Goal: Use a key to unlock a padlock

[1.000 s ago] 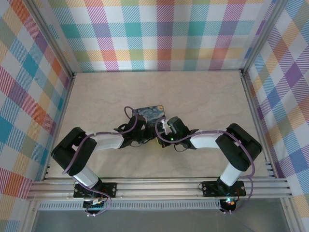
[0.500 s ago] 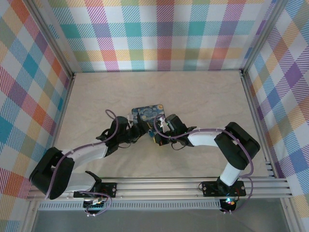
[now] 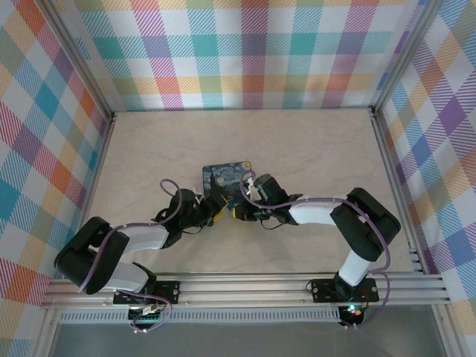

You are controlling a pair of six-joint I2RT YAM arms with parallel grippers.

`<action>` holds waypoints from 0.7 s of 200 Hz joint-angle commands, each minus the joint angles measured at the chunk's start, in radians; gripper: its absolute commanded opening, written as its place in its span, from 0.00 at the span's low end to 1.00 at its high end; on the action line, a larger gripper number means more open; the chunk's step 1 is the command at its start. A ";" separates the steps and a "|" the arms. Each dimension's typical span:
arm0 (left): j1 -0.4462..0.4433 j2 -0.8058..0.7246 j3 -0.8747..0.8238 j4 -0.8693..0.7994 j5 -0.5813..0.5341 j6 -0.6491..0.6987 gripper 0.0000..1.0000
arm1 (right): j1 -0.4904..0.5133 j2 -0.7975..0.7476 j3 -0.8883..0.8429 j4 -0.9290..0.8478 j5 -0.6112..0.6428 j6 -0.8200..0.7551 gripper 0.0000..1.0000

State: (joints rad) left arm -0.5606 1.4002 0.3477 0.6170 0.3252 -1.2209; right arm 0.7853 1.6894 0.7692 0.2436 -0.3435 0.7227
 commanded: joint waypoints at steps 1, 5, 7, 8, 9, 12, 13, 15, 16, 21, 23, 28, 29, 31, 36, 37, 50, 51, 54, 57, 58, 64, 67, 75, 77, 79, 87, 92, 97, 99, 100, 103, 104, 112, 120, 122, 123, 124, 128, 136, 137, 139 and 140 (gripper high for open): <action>-0.008 0.036 0.005 0.103 0.014 -0.031 0.50 | 0.003 0.015 0.033 0.040 -0.037 0.047 0.00; -0.008 0.043 0.006 0.111 0.015 -0.034 0.49 | 0.002 0.015 0.033 0.043 -0.037 0.050 0.00; -0.009 0.047 0.008 0.116 0.015 -0.033 0.49 | 0.002 0.016 0.032 0.044 -0.038 0.051 0.00; -0.009 0.050 0.008 0.119 0.015 -0.033 0.49 | 0.003 0.016 0.032 0.044 -0.038 0.052 0.00; -0.009 0.051 0.009 0.120 0.015 -0.033 0.49 | 0.002 0.017 0.032 0.045 -0.038 0.053 0.00; -0.009 0.057 0.011 0.125 0.017 -0.035 0.49 | 0.002 0.017 0.033 0.046 -0.038 0.056 0.00; -0.009 0.058 0.012 0.127 0.017 -0.035 0.49 | 0.001 0.017 0.034 0.047 -0.039 0.056 0.00; -0.010 0.062 0.014 0.129 0.017 -0.035 0.49 | 0.001 0.019 0.033 0.047 -0.041 0.057 0.00; -0.010 0.064 0.014 0.129 0.018 -0.035 0.49 | 0.002 0.019 0.033 0.049 -0.041 0.058 0.00; -0.010 0.074 0.019 0.133 0.018 -0.037 0.48 | 0.002 0.020 0.032 0.055 -0.045 0.061 0.00; -0.011 0.078 0.021 0.134 0.018 -0.037 0.48 | 0.001 0.021 0.032 0.057 -0.046 0.062 0.00; -0.012 0.087 0.026 0.141 0.020 -0.037 0.48 | 0.002 0.022 0.033 0.060 -0.048 0.066 0.00; -0.013 0.089 0.026 0.141 0.019 -0.037 0.48 | 0.002 0.023 0.033 0.060 -0.049 0.066 0.00; -0.014 0.092 0.028 0.143 0.020 -0.037 0.48 | 0.002 0.024 0.035 0.060 -0.048 0.067 0.00; -0.016 0.102 0.032 0.147 0.020 -0.038 0.47 | 0.002 0.026 0.035 0.062 -0.050 0.069 0.00; -0.016 0.104 0.033 0.149 0.020 -0.037 0.47 | 0.001 0.026 0.035 0.063 -0.051 0.069 0.00; -0.021 0.126 0.040 0.164 0.018 -0.041 0.45 | 0.001 0.030 0.035 0.073 -0.054 0.073 0.00; -0.021 0.128 0.041 0.165 0.018 -0.042 0.44 | 0.001 0.030 0.035 0.074 -0.055 0.073 0.00; -0.021 0.132 0.043 0.168 0.017 -0.042 0.43 | 0.001 0.030 0.035 0.077 -0.055 0.073 0.00; -0.021 0.136 0.044 0.171 0.017 -0.043 0.43 | 0.000 0.030 0.035 0.078 -0.057 0.075 0.00; -0.022 0.138 0.045 0.172 0.016 -0.044 0.43 | 0.000 0.029 0.035 0.080 -0.058 0.075 0.00; -0.022 0.148 0.047 0.177 0.013 -0.044 0.42 | 0.000 0.030 0.033 0.083 -0.059 0.078 0.00; -0.023 0.152 0.047 0.179 0.012 -0.044 0.41 | -0.002 0.030 0.033 0.085 -0.061 0.080 0.00; -0.024 0.161 0.049 0.184 0.009 -0.045 0.39 | -0.001 0.030 0.032 0.093 -0.064 0.085 0.00; -0.024 0.164 0.050 0.184 0.009 -0.044 0.39 | -0.002 0.030 0.030 0.096 -0.065 0.087 0.00; -0.024 0.166 0.051 0.184 0.007 -0.044 0.38 | -0.004 0.029 0.030 0.098 -0.067 0.088 0.00; -0.024 0.178 0.053 0.189 0.003 -0.045 0.35 | -0.005 0.029 0.025 0.107 -0.070 0.094 0.00; -0.025 0.184 0.054 0.192 0.002 -0.045 0.33 | -0.007 0.028 0.023 0.113 -0.070 0.098 0.00; -0.026 0.189 0.056 0.194 0.002 -0.048 0.30 | -0.009 0.027 0.020 0.118 -0.072 0.100 0.00; -0.026 0.192 0.056 0.197 0.000 -0.049 0.29 | -0.010 0.026 0.019 0.119 -0.073 0.100 0.00; -0.026 0.193 0.056 0.199 0.000 -0.049 0.28 | -0.011 0.027 0.020 0.120 -0.074 0.101 0.00; -0.027 0.194 0.055 0.201 -0.001 -0.050 0.27 | -0.011 0.027 0.019 0.121 -0.075 0.102 0.00; -0.027 0.196 0.055 0.202 -0.001 -0.051 0.26 | -0.012 0.027 0.018 0.120 -0.076 0.103 0.00; -0.028 0.201 0.054 0.208 -0.004 -0.054 0.22 | -0.014 0.024 0.016 0.121 -0.075 0.104 0.00; -0.030 0.202 0.056 0.206 -0.008 -0.054 0.18 | -0.018 0.021 0.012 0.125 -0.078 0.104 0.00; -0.030 0.201 0.056 0.204 -0.009 -0.053 0.17 | -0.018 0.020 0.011 0.127 -0.078 0.104 0.00; -0.030 0.201 0.056 0.203 -0.010 -0.052 0.16 | -0.019 0.019 0.011 0.128 -0.077 0.105 0.00; -0.029 0.201 0.056 0.203 -0.010 -0.052 0.16 | -0.020 0.018 0.009 0.128 -0.076 0.104 0.00; -0.031 0.200 0.056 0.200 -0.012 -0.051 0.14 | -0.022 0.015 0.006 0.130 -0.075 0.104 0.01; -0.033 0.197 0.057 0.191 -0.014 -0.049 0.10 | -0.027 0.008 -0.005 0.132 -0.070 0.103 0.06; -0.033 0.196 0.058 0.189 -0.016 -0.049 0.10 | -0.029 0.007 -0.006 0.132 -0.069 0.102 0.07; -0.033 0.195 0.059 0.185 -0.017 -0.048 0.09 | -0.030 0.004 -0.009 0.133 -0.067 0.099 0.09; -0.033 0.193 0.059 0.184 -0.016 -0.047 0.09 | -0.030 0.003 -0.010 0.134 -0.068 0.098 0.09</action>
State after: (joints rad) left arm -0.5785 1.5887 0.3904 0.7952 0.3130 -1.2720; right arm 0.7647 1.7123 0.7742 0.2996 -0.3862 0.8211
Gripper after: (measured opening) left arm 0.133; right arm 0.047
